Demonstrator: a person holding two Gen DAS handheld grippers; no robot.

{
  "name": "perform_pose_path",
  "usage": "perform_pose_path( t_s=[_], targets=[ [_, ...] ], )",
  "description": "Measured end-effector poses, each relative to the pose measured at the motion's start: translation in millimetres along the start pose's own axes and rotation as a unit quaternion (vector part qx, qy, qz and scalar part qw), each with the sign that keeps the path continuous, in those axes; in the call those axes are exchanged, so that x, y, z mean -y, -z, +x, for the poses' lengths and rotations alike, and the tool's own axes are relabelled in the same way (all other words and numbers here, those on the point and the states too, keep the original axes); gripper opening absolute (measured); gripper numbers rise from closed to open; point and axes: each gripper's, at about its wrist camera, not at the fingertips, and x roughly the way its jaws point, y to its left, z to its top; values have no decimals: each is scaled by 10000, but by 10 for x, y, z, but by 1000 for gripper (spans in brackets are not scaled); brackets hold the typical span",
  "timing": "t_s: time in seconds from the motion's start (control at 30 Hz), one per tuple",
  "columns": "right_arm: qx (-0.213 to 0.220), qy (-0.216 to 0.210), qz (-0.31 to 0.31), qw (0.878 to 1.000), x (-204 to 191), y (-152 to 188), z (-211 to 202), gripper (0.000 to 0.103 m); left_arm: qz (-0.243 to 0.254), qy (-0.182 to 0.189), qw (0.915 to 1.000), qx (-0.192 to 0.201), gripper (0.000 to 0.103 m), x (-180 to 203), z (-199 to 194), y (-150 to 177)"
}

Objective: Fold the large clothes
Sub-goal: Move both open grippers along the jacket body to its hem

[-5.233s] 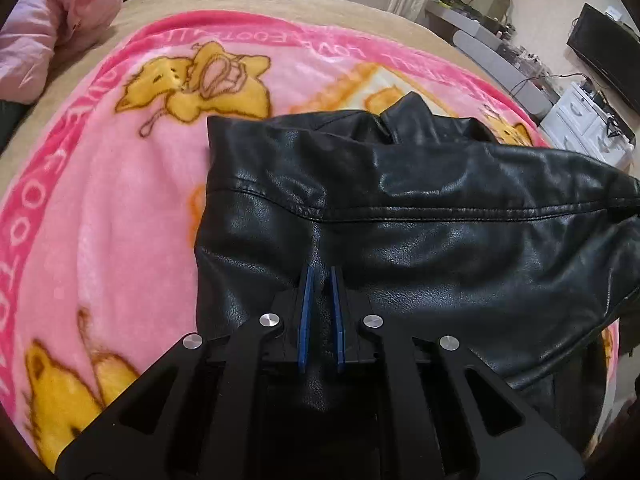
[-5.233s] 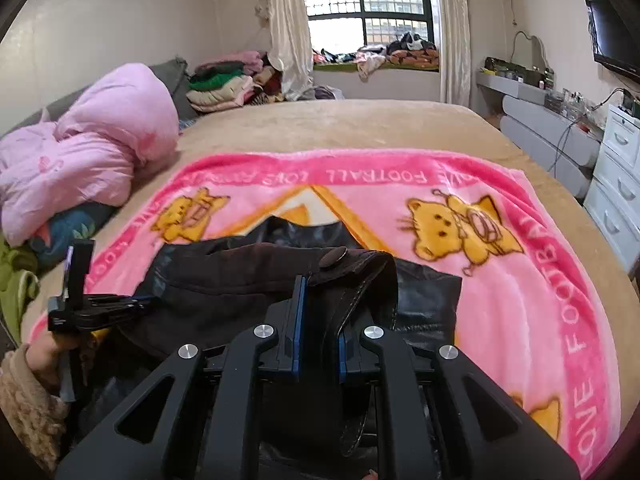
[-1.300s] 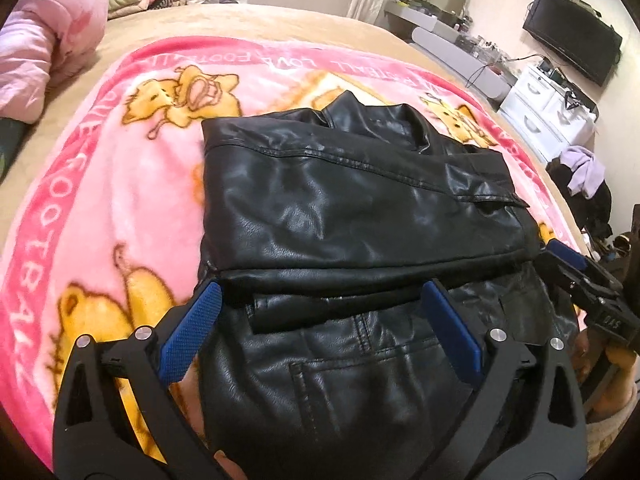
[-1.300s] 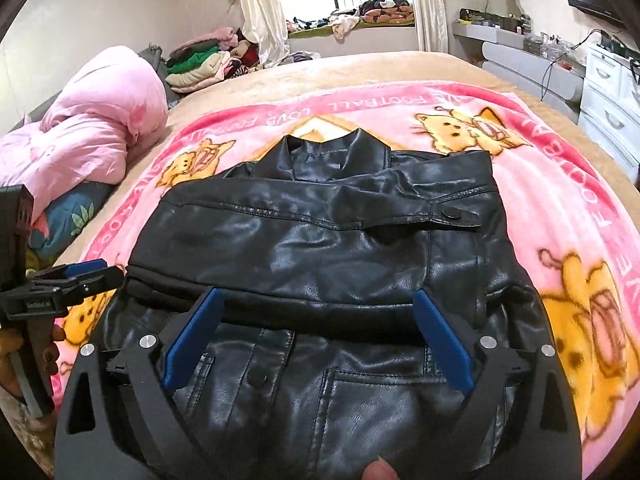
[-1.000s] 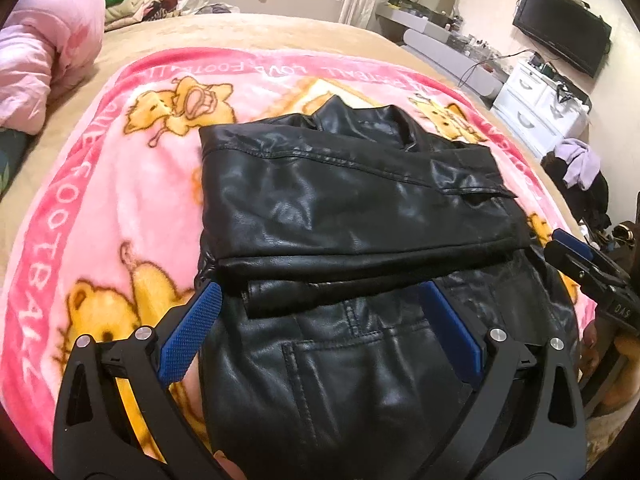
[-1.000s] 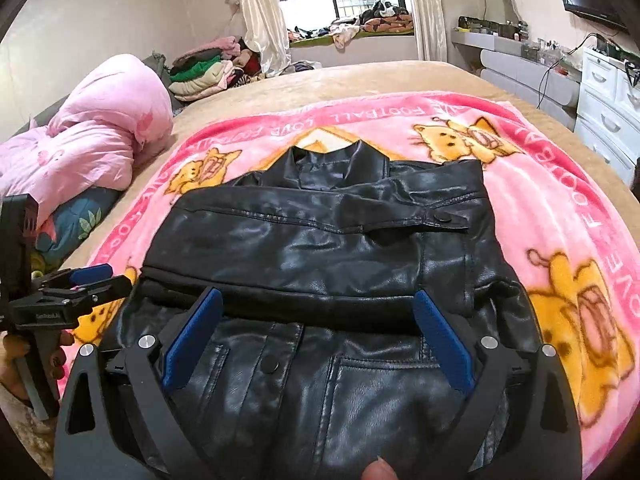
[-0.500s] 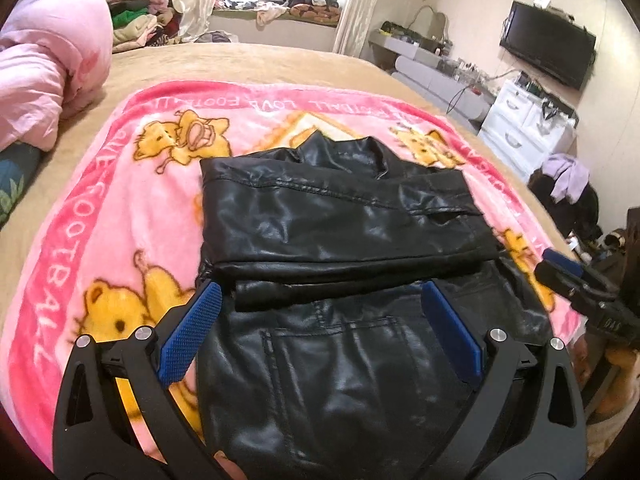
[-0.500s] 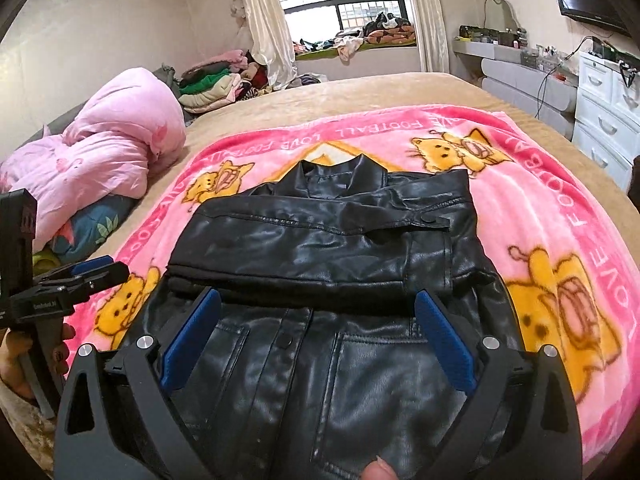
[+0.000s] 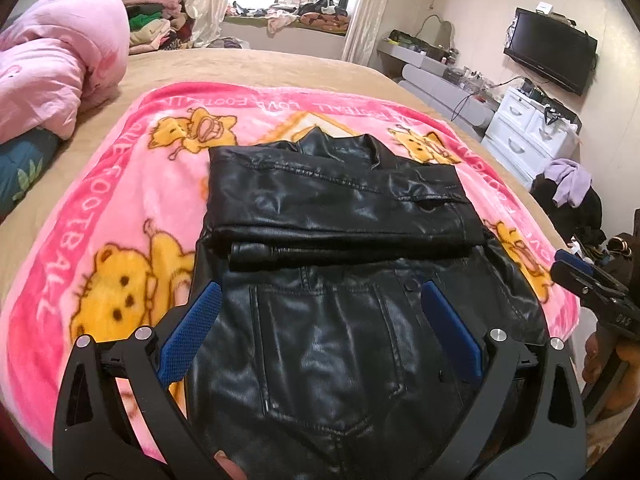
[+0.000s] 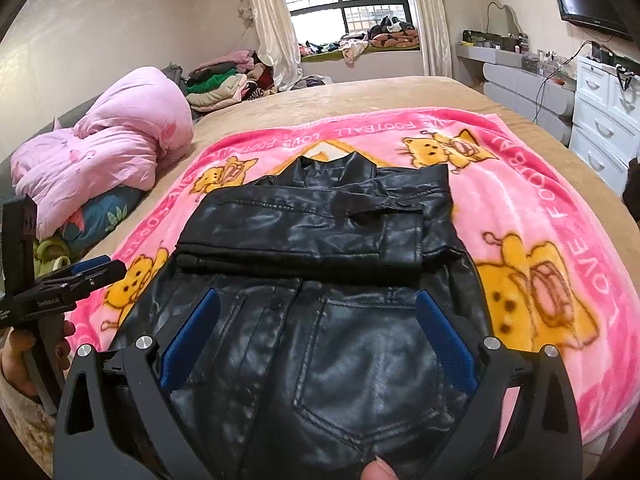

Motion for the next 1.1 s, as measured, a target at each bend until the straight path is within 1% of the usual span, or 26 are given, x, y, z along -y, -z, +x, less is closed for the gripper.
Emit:
perform_pose_path(
  t_s=[0.17, 0.43, 0.7, 1.03, 1.1],
  targets=[
    [-22, 34, -15, 10000, 91, 110, -117, 98, 91, -230, 9997, -82, 94, 16, -41, 156],
    [-188, 160, -47, 9997, 207, 343, -173, 98, -44, -395, 9989, -258, 94, -109, -70, 411],
    [-341, 227, 35, 9992, 337, 530, -193, 98, -128, -649, 9967, -472, 94, -211, -57, 670],
    [-584, 316, 14, 9978, 465, 737, -197, 98, -301, -845, 9933, -730, 94, -408, 0, 942],
    [-628, 336, 35, 9975, 494, 771, -197, 98, -336, -827, 9933, -740, 94, -443, -3, 967]
  ],
)
